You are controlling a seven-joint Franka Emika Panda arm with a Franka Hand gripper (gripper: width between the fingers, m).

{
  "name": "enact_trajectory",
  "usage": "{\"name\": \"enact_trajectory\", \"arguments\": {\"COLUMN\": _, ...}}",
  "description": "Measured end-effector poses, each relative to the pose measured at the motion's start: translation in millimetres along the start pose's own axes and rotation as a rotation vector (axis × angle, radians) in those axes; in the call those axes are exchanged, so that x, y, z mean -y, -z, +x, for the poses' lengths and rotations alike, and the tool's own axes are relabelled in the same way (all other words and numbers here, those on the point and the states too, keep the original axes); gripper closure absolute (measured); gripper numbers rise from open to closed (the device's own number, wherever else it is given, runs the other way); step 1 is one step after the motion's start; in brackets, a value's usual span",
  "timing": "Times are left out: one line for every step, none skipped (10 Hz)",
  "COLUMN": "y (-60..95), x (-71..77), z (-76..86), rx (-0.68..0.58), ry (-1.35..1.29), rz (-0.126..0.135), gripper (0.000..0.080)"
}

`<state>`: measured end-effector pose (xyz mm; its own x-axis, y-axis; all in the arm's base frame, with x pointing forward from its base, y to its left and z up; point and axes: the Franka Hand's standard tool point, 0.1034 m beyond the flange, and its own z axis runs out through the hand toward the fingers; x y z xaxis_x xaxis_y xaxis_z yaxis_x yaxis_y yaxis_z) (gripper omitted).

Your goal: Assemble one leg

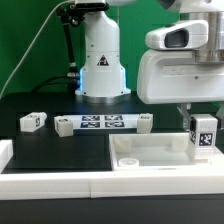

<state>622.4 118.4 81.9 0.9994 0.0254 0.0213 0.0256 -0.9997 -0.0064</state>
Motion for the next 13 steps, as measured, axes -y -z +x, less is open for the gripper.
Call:
{"name": "enact_trajectory", "arguments": {"y": -0.3, "x": 0.6, "z": -0.3, "rx": 0.000, "ry": -0.093, "rz": 0.001, "gripper": 0.0510}}
{"name": "enact_trajectory", "arguments": {"y": -0.5, "x": 0.4, "z": -0.6, "rx": 0.000, "ry": -0.233, "rz": 0.002, "gripper": 0.0510}}
{"name": "enact_trajectory", "arguments": {"y": -0.5, "x": -0.5, "z": -0.2, "rx": -0.001, "ry": -0.306, "rz": 0.004, "gripper": 0.0510}}
{"name": "enact_trajectory", "arguments": {"y": -0.8, "x": -0.5, "z": -0.5, "rx": 0.002, "ry": -0.448, "rz": 0.013, "gripper": 0.0510}}
{"name": "enact_trajectory", "arguments": {"y": -1.1, "x": -0.4, "z": -0.8, "rx": 0.006, "ry": -0.578, "rz": 0.018, "gripper": 0.0509}}
{"name": "enact_trajectory", "arguments": {"y": -1.3, "x": -0.4, "z": -0.9, "rx": 0.006, "ry": -0.663, "rz": 0.017, "gripper": 0.0509}}
{"name": "enact_trajectory", "arguments": {"y": -1.6, "x": -0.6, "z": -0.6, "rx": 0.007, "ry": -0.792, "rz": 0.019, "gripper": 0.0509}}
{"name": "enact_trajectory", "arguments": {"y": -1.8, "x": -0.6, "z": -0.5, "rx": 0.007, "ry": -0.897, "rz": 0.019, "gripper": 0.0509}}
{"name": "enact_trajectory", "arguments": {"y": -1.9, "x": -0.6, "z": -0.6, "rx": 0.009, "ry": -0.968, "rz": 0.019, "gripper": 0.0509}}
{"name": "enact_trajectory", "arguments": {"y": -2.0, "x": -0.9, "z": -0.7, "rx": 0.011, "ry": -1.065, "rz": 0.019, "gripper": 0.0509}}
{"name": "enact_trajectory", "arguments": {"y": -2.0, "x": -0.9, "z": -0.8, "rx": 0.012, "ry": -1.111, "rz": 0.019, "gripper": 0.0509}}
{"name": "enact_trajectory", "arguments": {"y": -2.1, "x": -0.8, "z": -0.9, "rx": 0.015, "ry": -1.209, "rz": 0.021, "gripper": 0.0509}}
{"name": "enact_trajectory", "arguments": {"y": -2.1, "x": -1.0, "z": -0.9, "rx": 0.015, "ry": -1.183, "rz": 0.021, "gripper": 0.0509}}
